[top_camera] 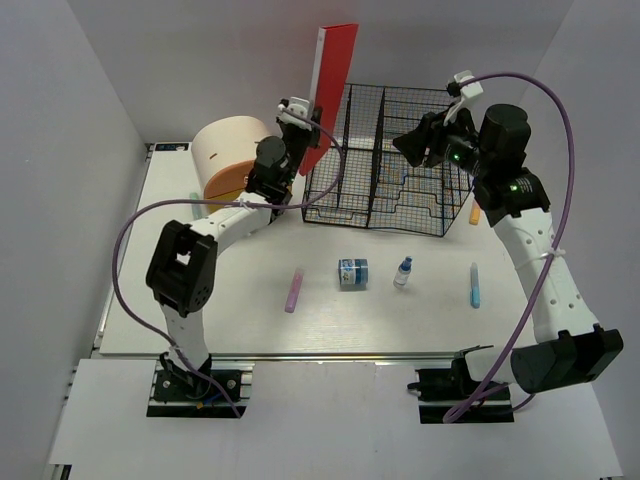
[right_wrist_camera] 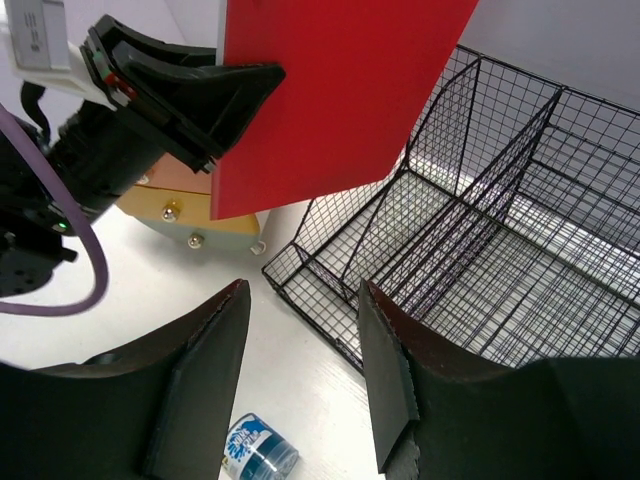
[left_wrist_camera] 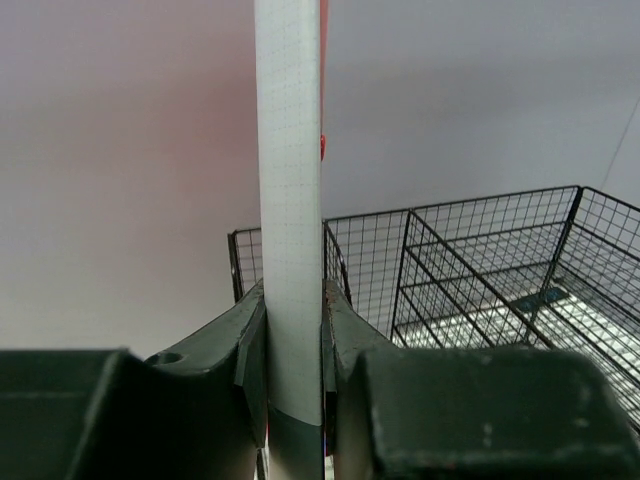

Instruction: Organize the desk

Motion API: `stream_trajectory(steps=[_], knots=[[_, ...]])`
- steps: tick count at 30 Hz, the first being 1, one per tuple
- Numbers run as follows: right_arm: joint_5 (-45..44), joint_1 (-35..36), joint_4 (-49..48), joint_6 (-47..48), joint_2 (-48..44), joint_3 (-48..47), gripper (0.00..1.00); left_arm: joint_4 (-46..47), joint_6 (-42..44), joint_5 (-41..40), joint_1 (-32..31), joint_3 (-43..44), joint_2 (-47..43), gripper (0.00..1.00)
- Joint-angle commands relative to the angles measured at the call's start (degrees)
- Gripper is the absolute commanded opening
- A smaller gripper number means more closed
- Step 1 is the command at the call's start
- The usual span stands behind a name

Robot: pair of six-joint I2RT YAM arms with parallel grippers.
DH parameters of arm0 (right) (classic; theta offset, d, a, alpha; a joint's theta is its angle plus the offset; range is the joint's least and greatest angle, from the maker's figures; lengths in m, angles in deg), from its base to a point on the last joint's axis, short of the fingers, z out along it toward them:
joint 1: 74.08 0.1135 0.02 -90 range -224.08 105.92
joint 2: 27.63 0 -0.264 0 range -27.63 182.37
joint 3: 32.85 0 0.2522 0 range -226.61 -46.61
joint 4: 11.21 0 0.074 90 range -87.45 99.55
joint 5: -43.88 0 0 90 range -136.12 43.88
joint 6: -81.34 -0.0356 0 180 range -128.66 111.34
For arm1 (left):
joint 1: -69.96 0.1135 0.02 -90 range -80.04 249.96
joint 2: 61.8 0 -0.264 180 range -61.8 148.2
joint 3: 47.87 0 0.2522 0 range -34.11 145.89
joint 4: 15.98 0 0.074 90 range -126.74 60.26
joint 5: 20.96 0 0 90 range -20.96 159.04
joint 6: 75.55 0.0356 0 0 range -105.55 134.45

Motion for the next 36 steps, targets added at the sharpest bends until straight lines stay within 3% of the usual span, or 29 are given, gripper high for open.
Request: stream_trajectory(steps=[1,10,17,36], knots=[[1.5,-0.6,-0.9,0.2,0.3,-1.0,0.53,10.4,2.9,-2.0,-1.2,0.6,0.3,0.00],[3.1,-1.7,-1.5,-0.4,0.8,0.0,0.53,25.2,3.7,-2.9,-1.8,-2.7,5.9,0.00],[4.0,-2.3,-1.7,-0.2,0.4,1.5,0.53,31.1,3.7,-2.4,-1.8,-2.1,10.7,0.00],[6.4,-3.6,-3.8,0.4,0.2,3.6,0.53,39.5,1.9,-0.7,-1.2,-0.7,16.9,0.00]])
